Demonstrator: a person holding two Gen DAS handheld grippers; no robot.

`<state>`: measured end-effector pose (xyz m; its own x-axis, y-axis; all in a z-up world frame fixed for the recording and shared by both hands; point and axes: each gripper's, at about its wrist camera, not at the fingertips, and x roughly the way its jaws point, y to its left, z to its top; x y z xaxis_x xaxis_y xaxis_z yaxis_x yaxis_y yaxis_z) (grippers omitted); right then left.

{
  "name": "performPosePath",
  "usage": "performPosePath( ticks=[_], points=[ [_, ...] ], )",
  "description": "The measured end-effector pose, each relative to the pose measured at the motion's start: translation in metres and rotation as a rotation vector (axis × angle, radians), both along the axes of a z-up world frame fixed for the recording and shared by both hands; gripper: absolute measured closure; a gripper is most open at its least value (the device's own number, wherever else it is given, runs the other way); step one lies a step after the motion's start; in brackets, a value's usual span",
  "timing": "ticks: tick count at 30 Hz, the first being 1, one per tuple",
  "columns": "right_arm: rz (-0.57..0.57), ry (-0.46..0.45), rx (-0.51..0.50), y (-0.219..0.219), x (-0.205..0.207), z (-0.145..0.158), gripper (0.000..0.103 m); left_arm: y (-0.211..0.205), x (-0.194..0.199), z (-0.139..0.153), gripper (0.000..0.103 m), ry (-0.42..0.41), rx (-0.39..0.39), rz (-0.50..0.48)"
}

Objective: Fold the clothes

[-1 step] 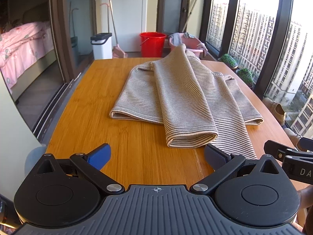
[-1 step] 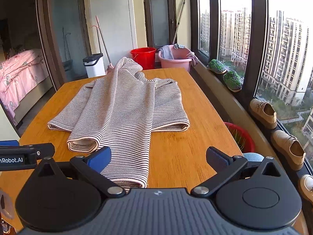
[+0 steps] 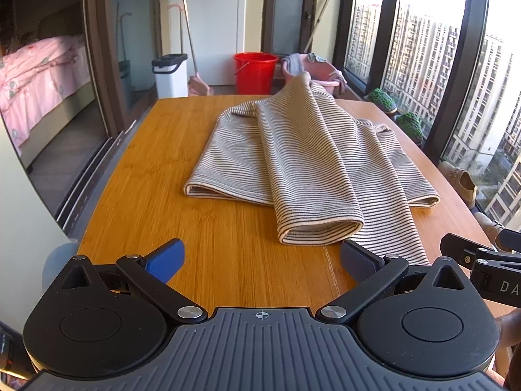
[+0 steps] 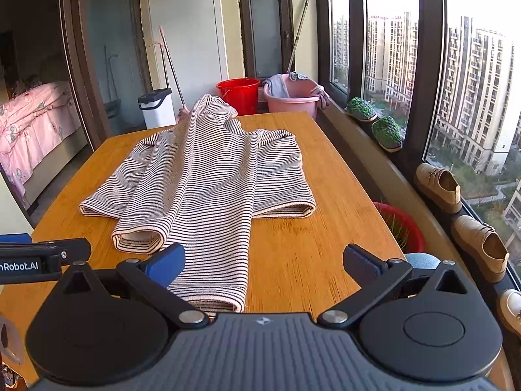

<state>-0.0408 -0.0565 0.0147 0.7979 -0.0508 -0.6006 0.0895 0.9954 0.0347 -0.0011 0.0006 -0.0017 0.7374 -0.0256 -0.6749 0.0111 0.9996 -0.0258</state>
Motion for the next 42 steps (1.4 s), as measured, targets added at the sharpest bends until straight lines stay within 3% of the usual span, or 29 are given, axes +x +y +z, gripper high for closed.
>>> performPosePath(
  ticks=[4, 7, 10, 42],
  points=[
    [-0.008, 0.022, 0.007, -0.008, 0.003, -0.002, 0.0, 0.001, -0.002, -0.004, 0.0, 0.017, -0.005, 0.0],
    [0.009, 0.09, 0.041, -0.017, 0.023, -0.008, 0.0, 0.002, -0.004, -0.007, 0.0, 0.03, -0.008, 0.001],
    [0.022, 0.054, 0.048, -0.018, 0.013, -0.012, 0.0, 0.003, -0.006, -0.01, 0.0, 0.043, -0.012, 0.001],
    [0.032, 0.102, 0.05, -0.025, 0.015, -0.02, 0.0, 0.004, -0.005, -0.009, 0.0, 0.091, -0.014, 0.005]
  ],
)
